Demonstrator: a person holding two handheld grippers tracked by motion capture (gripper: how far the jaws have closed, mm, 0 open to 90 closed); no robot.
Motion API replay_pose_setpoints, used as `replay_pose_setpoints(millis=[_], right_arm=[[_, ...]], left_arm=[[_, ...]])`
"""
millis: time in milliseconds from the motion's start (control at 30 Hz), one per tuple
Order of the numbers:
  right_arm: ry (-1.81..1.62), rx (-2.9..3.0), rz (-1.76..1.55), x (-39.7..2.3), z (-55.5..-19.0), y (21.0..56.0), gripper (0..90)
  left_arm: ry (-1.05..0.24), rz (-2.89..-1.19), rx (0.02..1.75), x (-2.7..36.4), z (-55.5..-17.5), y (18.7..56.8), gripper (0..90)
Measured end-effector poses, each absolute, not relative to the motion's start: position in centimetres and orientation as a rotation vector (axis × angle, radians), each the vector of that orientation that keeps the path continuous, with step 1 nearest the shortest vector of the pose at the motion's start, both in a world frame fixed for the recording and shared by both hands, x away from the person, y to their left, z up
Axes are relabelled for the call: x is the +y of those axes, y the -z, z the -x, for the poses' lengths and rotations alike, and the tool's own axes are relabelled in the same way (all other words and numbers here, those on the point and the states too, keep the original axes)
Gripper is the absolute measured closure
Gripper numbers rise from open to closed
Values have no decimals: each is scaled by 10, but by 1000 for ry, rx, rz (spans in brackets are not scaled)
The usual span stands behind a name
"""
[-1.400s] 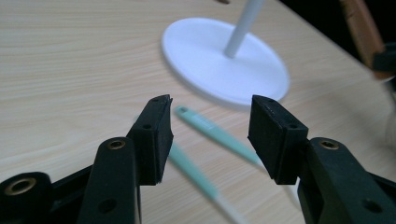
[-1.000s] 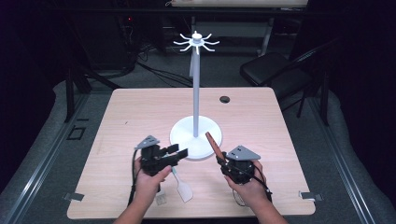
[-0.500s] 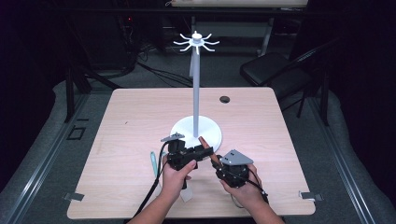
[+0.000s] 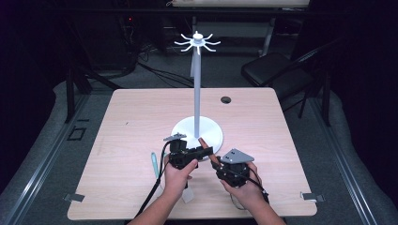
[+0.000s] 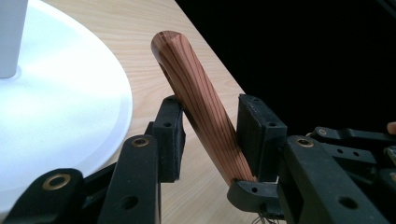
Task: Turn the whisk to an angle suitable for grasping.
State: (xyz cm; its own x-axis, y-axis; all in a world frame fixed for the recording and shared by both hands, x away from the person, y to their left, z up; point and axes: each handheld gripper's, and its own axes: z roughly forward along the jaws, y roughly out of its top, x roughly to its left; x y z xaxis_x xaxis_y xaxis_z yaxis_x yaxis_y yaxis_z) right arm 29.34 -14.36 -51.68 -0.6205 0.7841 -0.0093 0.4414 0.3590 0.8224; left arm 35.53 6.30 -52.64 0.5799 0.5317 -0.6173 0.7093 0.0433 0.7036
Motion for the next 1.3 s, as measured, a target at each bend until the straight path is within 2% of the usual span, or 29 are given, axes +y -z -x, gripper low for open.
replay_pose_setpoints(millis=[67, 200, 633, 867, 1300], right_arm=[[-1200, 2296, -1123, -152, -297, 518, 661], [-1269, 2351, -1206, -163, -303, 520, 650], [-1323, 2389, -1247, -164, -307, 522, 692], [-1220, 2293, -1169, -154, -299, 518, 693], [-1173, 2227, -1162, -144, -295, 521, 693]], left_arm=[[186, -1612, 1054, 64, -356, 526, 630], [181, -1606, 1035, 65, -356, 524, 634], [171, -1593, 1045, 63, -354, 520, 629], [204, -1593, 1053, 59, -349, 525, 574], [237, -1556, 1084, 52, -340, 534, 654]])
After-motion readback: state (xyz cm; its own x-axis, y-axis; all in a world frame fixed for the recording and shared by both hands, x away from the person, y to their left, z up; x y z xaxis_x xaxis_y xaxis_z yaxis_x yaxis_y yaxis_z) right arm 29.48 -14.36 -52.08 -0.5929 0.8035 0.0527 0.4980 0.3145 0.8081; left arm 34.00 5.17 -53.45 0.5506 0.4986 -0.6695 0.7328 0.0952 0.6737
